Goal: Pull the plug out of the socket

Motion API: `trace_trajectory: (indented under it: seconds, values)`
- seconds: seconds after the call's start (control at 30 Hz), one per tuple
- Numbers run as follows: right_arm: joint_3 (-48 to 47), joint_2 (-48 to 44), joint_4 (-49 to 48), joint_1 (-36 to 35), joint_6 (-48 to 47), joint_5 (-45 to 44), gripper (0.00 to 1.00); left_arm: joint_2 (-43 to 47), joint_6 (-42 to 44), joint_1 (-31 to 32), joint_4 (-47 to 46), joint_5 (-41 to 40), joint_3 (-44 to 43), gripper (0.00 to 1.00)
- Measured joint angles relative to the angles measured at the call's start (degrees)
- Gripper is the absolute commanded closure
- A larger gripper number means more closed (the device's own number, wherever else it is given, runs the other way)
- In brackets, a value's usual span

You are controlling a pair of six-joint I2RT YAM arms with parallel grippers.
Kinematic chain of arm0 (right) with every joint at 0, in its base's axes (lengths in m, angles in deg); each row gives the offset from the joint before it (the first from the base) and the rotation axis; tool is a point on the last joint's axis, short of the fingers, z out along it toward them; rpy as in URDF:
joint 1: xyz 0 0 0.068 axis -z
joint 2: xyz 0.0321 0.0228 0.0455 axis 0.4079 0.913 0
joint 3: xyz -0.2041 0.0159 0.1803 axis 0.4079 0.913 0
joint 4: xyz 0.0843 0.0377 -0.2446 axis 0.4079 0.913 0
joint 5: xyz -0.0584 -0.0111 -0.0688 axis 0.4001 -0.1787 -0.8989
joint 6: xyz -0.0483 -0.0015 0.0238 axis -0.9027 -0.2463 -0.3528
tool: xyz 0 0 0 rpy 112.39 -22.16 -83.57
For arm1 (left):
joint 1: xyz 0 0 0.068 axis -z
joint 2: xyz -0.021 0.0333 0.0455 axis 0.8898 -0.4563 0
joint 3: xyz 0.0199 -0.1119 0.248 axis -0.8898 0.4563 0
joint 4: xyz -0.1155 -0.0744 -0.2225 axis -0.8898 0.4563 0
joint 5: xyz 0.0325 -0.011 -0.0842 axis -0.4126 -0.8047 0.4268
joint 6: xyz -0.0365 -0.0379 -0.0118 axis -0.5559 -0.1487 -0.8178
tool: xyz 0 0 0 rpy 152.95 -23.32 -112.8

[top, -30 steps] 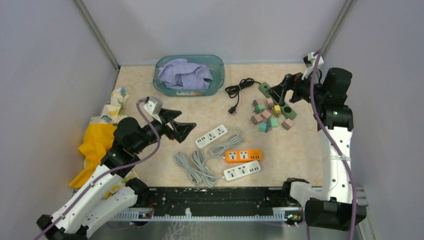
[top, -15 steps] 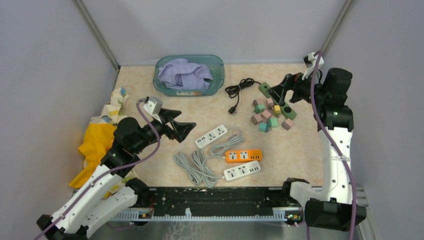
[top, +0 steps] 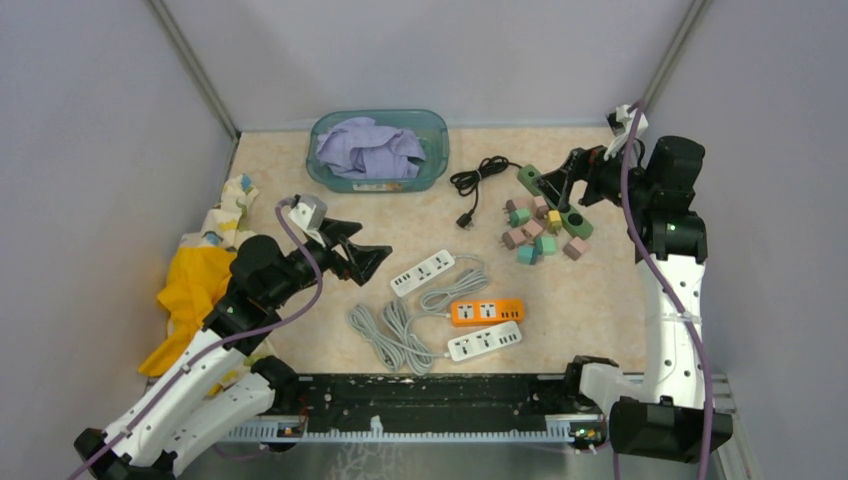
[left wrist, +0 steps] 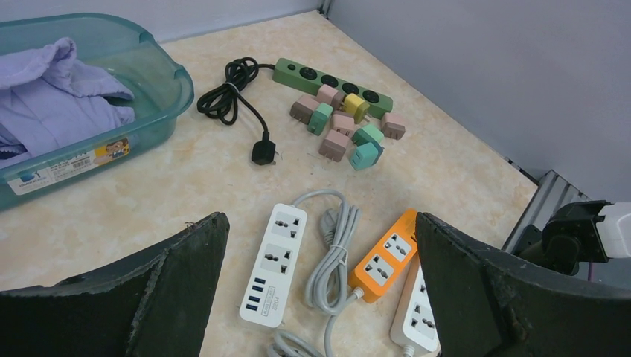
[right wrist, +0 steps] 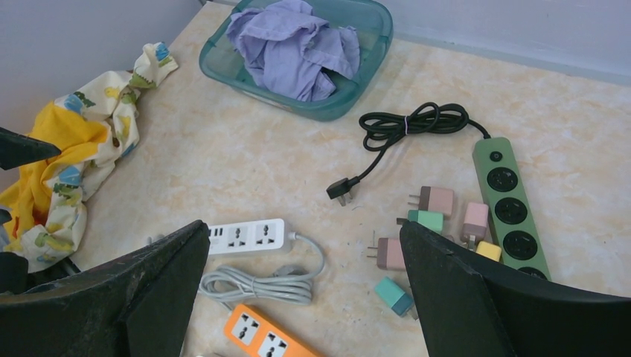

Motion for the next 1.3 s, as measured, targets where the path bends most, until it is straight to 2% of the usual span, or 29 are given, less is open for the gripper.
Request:
trace_trajectory:
  seconds: [1.3]
  values:
    - [0.00, -0.74, 0.11, 0.00, -2.05, -0.26, 0.01, -0.76, 0.68, 0.00, 0.07, -0.39, 0.55, 0.00]
